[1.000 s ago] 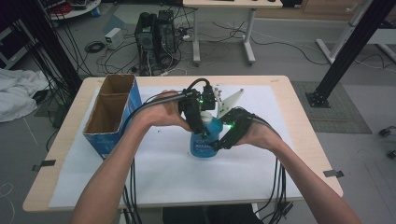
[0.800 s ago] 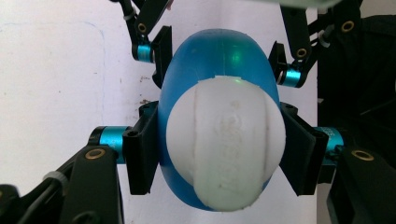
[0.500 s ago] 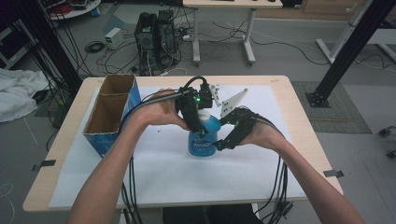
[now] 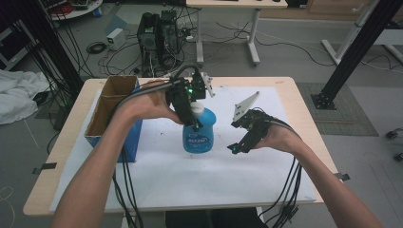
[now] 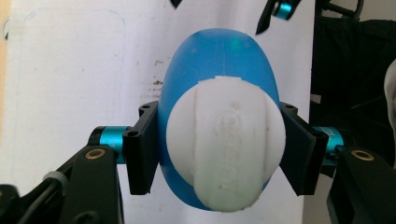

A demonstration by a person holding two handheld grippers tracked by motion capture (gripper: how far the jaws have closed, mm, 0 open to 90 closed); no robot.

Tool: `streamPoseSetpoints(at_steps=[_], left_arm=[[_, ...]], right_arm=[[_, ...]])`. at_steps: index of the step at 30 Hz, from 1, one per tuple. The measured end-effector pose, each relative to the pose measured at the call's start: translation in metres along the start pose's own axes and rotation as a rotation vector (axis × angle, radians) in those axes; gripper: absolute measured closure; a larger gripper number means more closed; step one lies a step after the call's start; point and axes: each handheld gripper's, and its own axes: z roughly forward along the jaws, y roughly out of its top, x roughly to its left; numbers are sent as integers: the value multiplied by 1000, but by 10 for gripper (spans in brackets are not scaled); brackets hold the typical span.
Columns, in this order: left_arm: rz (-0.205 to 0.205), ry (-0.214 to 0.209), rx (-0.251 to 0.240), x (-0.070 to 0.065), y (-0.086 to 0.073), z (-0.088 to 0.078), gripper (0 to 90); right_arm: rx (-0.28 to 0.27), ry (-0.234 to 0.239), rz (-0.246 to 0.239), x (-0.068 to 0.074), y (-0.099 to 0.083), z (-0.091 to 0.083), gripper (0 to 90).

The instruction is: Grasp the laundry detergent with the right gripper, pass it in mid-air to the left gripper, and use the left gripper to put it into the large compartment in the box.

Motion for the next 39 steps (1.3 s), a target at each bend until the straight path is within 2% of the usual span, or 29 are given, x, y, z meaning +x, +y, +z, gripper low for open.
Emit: streamPoseSetpoints(at_steps=[4, 5, 6, 13, 15, 20, 24, 26, 27, 28, 29, 30, 31, 32, 35, 37, 39], left_arm=[[-29, 14, 8, 3, -5, -21, 383], [-29, 14, 8, 3, -5, -21, 383], [-44, 31, 14, 5, -8, -35, 383], [-107, 75, 28, 14, -20, -82, 384], [-155, 95, 3, 16, -25, -94, 383], [-222, 135, 19, 27, -41, -121, 384], [-269, 144, 26, 37, -58, -135, 384], [-294, 150, 33, 42, -68, -141, 384], [-294, 150, 33, 42, -68, -141, 384], [-326, 158, 30, 46, -76, -145, 384], [-326, 158, 30, 46, -76, -145, 384], [-350, 164, 31, 48, -83, -148, 384], [-380, 168, 28, 51, -92, -151, 384], [-392, 172, 25, 53, -97, -154, 384], [-429, 185, 23, 58, -110, -162, 384], [-459, 196, 20, 60, -118, -166, 384], [-469, 201, 39, 63, -125, -167, 384]], right_arm=[[17, -26, 0, -1, -7, -6, 129], [17, -26, 0, -1, -7, -6, 129], [26, -36, 11, -2, -11, -9, 129], [34, -66, 38, -3, -21, -16, 130], [30, -71, 39, -2, -24, -18, 129], [33, -79, 34, -4, -27, -20, 129], [43, -86, 35, -4, -29, -23, 129], [28, -92, 40, -4, -30, -24, 130], [28, -92, 40, -4, -30, -24, 130], [34, -95, 38, -4, -32, -25, 130], [34, -95, 38, -4, -32, -25, 130], [40, -85, 33, -4, -31, -26, 129], [43, -96, 60, -3, -33, -25, 130], [58, -93, 58, -3, -33, -27, 130], [56, -96, 54, -3, -35, -26, 130], [54, -90, 33, -5, -36, -25, 130], [56, -94, 54, -3, -36, -25, 130]])
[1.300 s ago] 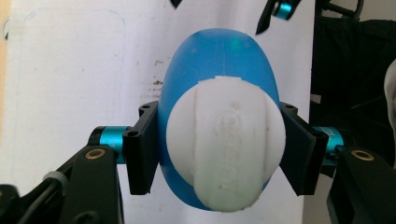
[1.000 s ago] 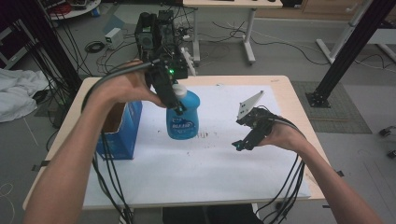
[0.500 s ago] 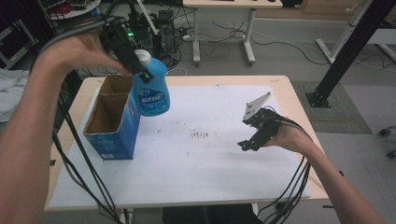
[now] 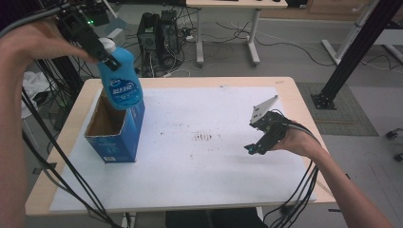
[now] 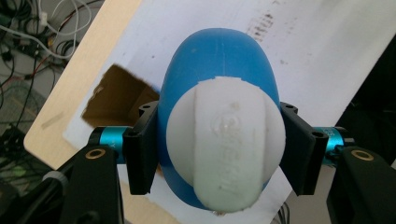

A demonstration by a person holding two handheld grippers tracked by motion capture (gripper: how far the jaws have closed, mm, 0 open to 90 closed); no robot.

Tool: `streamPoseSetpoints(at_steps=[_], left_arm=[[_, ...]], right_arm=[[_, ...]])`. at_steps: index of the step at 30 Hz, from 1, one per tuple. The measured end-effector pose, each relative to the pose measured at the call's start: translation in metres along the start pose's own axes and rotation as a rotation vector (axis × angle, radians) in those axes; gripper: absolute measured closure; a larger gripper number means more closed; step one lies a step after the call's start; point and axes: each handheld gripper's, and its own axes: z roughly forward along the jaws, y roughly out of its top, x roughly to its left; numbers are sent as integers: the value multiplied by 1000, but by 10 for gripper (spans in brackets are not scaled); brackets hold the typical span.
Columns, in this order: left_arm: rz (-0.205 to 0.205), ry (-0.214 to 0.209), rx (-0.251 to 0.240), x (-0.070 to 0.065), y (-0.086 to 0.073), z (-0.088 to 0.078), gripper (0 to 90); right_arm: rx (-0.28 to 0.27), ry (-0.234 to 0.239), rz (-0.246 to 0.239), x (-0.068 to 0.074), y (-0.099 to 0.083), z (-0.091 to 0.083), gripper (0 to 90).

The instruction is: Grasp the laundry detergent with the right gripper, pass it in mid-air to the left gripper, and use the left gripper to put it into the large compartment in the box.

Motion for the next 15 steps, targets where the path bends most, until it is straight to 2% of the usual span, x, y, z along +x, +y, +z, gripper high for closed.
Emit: streamPoseSetpoints(at_steps=[2, 5, 6, 15], left_arm=[[-18, 6, 13, 6, -5, 1, 384], [-42, 19, 32, 12, -13, 3, 384], [-40, 24, 43, 14, -16, 3, 384], [-79, 21, 44, 23, -34, 8, 384]], right_arm=[[0, -1, -1, 0, 0, 1, 130], [6, 5, 33, 4, -2, 1, 130], [5, -3, 31, 4, -2, 0, 130], [2, -4, 27, 4, -4, 5, 130]])
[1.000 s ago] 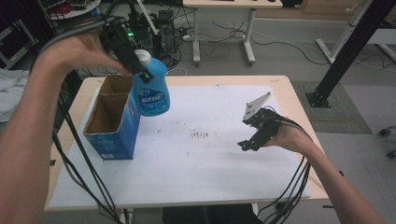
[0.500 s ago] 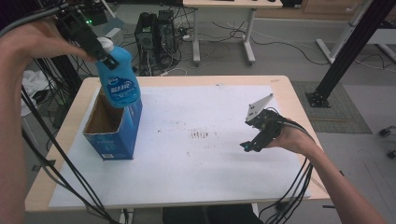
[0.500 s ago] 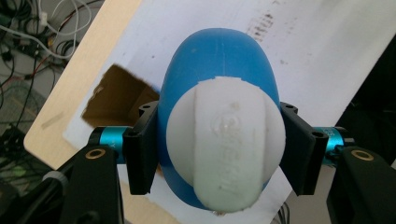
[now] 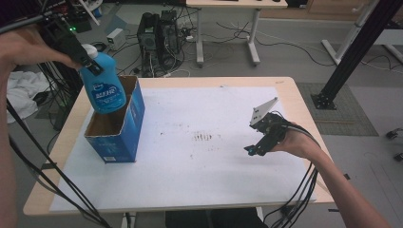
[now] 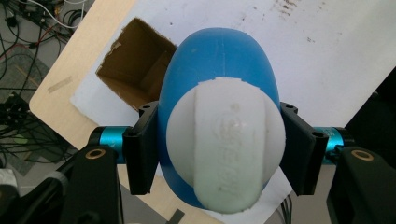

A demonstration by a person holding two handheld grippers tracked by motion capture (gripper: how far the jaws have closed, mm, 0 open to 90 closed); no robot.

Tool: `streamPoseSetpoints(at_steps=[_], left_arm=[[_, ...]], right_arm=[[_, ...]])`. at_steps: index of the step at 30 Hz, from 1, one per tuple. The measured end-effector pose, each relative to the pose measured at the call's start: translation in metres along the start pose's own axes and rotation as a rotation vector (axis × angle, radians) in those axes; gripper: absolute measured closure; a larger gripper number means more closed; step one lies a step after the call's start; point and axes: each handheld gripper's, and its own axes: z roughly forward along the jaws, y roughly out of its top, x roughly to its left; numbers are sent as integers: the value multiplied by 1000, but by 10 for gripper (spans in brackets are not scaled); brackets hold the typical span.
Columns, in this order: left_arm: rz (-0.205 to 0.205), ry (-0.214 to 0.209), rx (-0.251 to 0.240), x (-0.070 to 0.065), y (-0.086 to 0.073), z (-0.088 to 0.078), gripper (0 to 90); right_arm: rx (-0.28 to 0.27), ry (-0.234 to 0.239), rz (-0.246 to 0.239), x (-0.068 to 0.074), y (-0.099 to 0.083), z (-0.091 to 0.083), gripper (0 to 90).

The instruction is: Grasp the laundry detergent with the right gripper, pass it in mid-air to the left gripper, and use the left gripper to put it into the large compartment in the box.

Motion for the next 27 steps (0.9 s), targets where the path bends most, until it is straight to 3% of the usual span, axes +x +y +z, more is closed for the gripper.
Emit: streamPoseSetpoints(at_steps=[1, 3, 12, 14, 27], left_arm=[[-5, -1, -5, 1, -1, 1, 384], [-8, -5, 1, 3, -4, 5, 384], [-7, -12, 14, 7, -13, 25, 384], [-12, -11, 15, 7, -16, 32, 384], [-9, -41, 47, 10, -29, 72, 383]], right_arm=[[6, 1, 9, 1, 0, 0, 130], [1, -2, -29, -1, 1, 1, 130], [-7, -3, -24, 0, -1, 4, 130], [9, 1, 7, 2, -2, 4, 130], [30, 1, -1, 3, -2, 4, 130]])
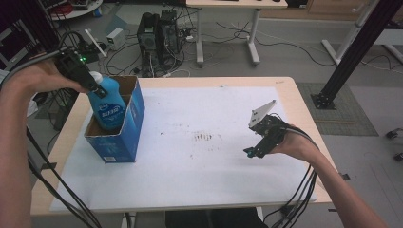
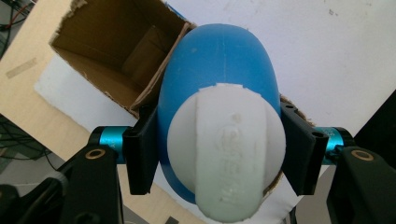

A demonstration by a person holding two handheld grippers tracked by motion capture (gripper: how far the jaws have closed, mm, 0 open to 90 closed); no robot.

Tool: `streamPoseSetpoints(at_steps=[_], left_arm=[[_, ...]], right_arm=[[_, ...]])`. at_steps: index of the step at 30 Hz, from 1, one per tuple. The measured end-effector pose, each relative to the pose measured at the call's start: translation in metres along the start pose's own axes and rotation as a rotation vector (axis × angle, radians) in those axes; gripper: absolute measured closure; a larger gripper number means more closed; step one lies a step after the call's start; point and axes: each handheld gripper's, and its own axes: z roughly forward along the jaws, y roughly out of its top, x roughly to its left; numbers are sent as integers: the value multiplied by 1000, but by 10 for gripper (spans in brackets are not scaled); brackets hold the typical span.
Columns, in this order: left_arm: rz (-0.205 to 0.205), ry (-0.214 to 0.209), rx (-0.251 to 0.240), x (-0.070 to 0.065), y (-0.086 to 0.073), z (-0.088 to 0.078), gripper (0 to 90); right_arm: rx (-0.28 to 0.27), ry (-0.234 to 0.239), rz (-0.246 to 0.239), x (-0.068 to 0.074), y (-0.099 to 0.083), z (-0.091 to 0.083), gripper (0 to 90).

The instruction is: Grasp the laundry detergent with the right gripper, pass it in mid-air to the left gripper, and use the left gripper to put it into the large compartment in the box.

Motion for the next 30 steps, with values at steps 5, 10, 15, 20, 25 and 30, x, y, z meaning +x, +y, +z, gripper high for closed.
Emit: streamPoseSetpoints(at_steps=[5, 10, 15, 20, 25, 30], left_arm=[[17, -11, 9, 1, -4, 16, 383], [46, -8, 45, 0, -5, 31, 384], [62, -22, 53, -1, -6, 45, 383], [51, -33, 54, -2, -10, 58, 383], [79, -36, 60, -3, -14, 70, 383], [98, -34, 79, -2, -17, 79, 383]], right_arm=[[0, 3, 3, 0, -2, 1, 130], [-6, -1, -14, -1, -2, 4, 130], [-6, 1, -12, 0, -3, 7, 130], [-1, 3, -7, 1, -5, 8, 130], [0, 6, -8, 2, -5, 9, 130], [3, 3, -7, 2, -5, 9, 130]])
